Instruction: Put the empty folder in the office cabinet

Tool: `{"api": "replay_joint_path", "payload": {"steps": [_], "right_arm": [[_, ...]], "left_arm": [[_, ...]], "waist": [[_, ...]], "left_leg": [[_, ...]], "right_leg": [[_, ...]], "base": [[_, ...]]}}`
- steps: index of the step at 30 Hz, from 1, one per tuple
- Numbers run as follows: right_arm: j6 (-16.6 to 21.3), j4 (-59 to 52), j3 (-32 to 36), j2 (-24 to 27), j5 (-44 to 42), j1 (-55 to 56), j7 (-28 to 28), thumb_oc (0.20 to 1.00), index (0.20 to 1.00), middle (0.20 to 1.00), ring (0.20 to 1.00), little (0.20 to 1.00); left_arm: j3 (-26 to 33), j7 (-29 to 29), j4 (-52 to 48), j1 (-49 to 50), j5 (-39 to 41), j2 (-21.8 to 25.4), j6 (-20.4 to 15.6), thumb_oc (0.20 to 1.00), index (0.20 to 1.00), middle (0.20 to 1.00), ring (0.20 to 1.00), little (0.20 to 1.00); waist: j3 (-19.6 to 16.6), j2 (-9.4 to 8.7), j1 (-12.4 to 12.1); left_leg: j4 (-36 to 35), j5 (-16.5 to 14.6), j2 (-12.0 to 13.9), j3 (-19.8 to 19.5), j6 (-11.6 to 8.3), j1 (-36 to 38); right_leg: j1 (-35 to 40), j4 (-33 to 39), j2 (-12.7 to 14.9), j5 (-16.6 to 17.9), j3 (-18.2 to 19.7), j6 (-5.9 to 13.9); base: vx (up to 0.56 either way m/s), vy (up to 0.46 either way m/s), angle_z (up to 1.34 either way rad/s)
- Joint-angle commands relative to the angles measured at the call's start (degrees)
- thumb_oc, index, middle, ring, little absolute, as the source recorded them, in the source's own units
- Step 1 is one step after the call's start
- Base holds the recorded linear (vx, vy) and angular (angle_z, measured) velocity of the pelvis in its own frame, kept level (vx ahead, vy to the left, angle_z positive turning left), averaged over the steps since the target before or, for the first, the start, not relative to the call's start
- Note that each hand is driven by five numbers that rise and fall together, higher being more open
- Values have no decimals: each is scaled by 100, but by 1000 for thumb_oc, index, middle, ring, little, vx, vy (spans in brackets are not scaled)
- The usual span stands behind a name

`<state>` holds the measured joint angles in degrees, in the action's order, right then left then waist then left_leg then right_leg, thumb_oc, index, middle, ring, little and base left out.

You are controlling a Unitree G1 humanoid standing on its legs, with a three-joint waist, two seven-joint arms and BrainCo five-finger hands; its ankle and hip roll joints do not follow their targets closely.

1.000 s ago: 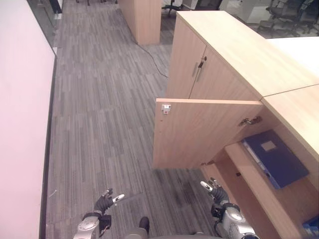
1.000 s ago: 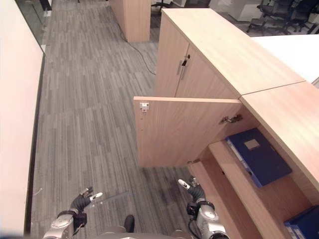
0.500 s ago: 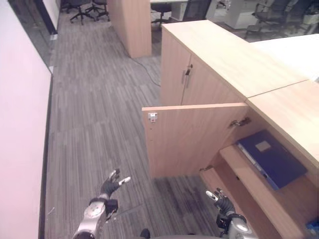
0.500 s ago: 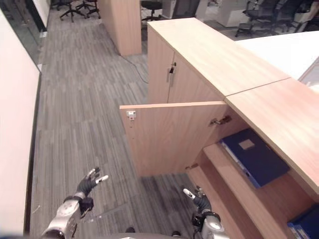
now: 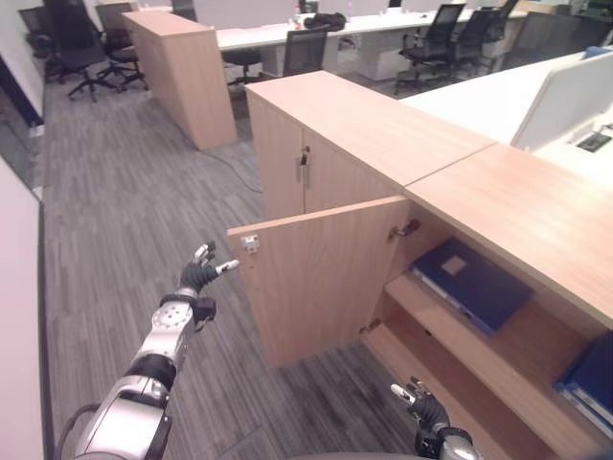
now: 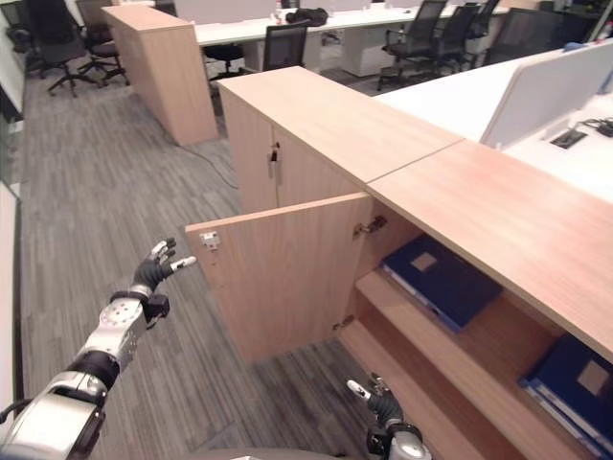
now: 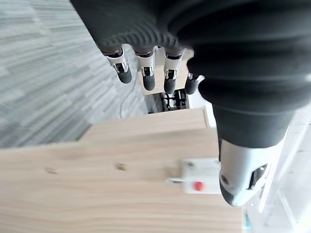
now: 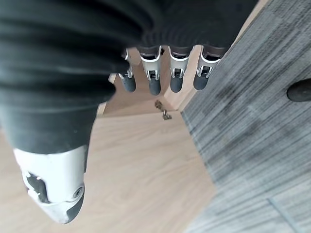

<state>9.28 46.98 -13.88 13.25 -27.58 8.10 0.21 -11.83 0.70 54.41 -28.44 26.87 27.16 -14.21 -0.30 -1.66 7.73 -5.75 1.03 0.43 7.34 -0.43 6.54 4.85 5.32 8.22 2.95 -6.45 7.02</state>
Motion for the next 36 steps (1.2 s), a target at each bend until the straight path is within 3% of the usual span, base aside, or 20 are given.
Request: {"api": "replay_joint_path", "payload": {"steps": [1,12,19,25,26,36], "right_arm": [[149,-233,-202,227,63,-231,140,1000,1000,1000,1000,1000],[110,-183,-167,275,0,-180,188,1000,1000,1000,1000,1000],[143,-159,-84,183,-106,-160,107,1000,1000,1000,1000,1000],[135,-122,115,64,-112,-159,67,1000,1000,1000,1000,1000],[128,-129,218,37,-83,-169,48,1000,1000,1000,1000,1000],[82,33,430,-91,-125,-200,110,1000,1000,1000,1000,1000]], "left_arm": [[40,-35,510,-849,270,223,-286,1000,1000,1000,1000,1000],[-113,16,786,-1416,290,21,-272,1000,1000,1000,1000,1000],[-84,-74,343,-1027,487,-441,-419,1000,1000,1000,1000,1000],[-367,237,-990,254,611,-1023,-482,1000,1000,1000,1000,1000],[-495,423,-1854,732,585,-959,-514,1000,1000,1000,1000,1000],[-557,1555,-4310,1926,1407,-417,-228,1000,1000,1000,1000,1000]], "waist": [[127,28,-33],[157,-68,242],[193,-150,186],[273,-232,-92],[308,-245,-236],[350,-264,-609]], "left_leg": [[75,-355,305,373,-357,236],[75,-381,359,607,-369,247],[75,-378,374,563,-365,219],[75,-374,344,325,-335,172],[81,-359,328,207,-324,120],[122,-344,275,-150,-306,-33]], "right_leg": [[7,-301,272,-71,-120,532],[-186,-317,248,26,88,606],[-177,-301,248,19,46,594],[-58,-312,264,-54,-157,535],[-33,-332,275,-79,-248,519],[65,-350,301,-164,-504,472]], "base": [[19,11,-16],[12,7,-14],[3,0,-1],[4,5,12],[-3,3,38],[-1,2,23]]}}
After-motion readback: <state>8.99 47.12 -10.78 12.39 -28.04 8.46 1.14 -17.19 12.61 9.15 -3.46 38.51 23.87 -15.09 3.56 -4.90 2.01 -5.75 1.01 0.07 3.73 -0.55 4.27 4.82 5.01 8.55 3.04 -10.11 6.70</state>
